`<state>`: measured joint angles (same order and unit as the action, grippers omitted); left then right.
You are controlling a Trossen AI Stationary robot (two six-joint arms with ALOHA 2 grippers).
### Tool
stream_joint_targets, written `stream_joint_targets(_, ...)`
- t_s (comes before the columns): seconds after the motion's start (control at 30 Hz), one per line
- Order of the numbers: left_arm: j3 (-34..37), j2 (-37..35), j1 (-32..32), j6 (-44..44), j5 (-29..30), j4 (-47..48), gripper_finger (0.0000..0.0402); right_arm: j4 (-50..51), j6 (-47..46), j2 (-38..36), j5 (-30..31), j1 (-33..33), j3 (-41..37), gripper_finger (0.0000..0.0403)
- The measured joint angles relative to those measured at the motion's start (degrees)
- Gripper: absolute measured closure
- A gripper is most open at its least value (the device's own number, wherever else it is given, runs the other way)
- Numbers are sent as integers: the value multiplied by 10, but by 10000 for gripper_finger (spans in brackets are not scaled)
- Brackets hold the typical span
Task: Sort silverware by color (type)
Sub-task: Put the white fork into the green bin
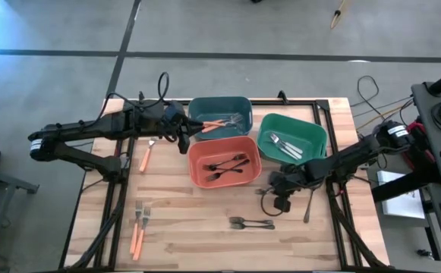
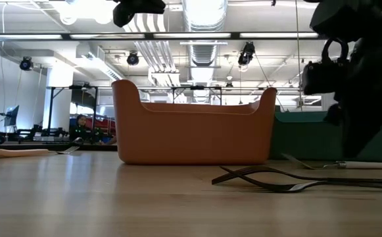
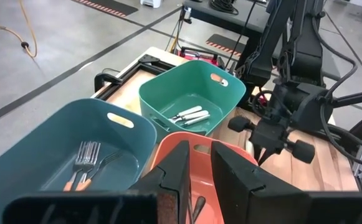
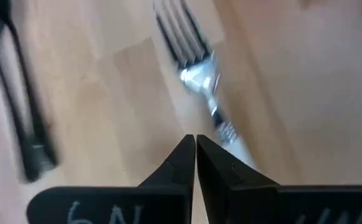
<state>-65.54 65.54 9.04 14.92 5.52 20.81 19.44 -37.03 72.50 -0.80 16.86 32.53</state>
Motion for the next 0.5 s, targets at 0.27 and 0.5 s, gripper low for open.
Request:
stream_joint_targets(0.27,0,13,-30,0,-5,-8,368,45,-168,-78,-33,0,0,394)
stream_joint_targets(0.5,0,37,-79,12,-2,-14,399,207,-279,-112,0,0,1,394)
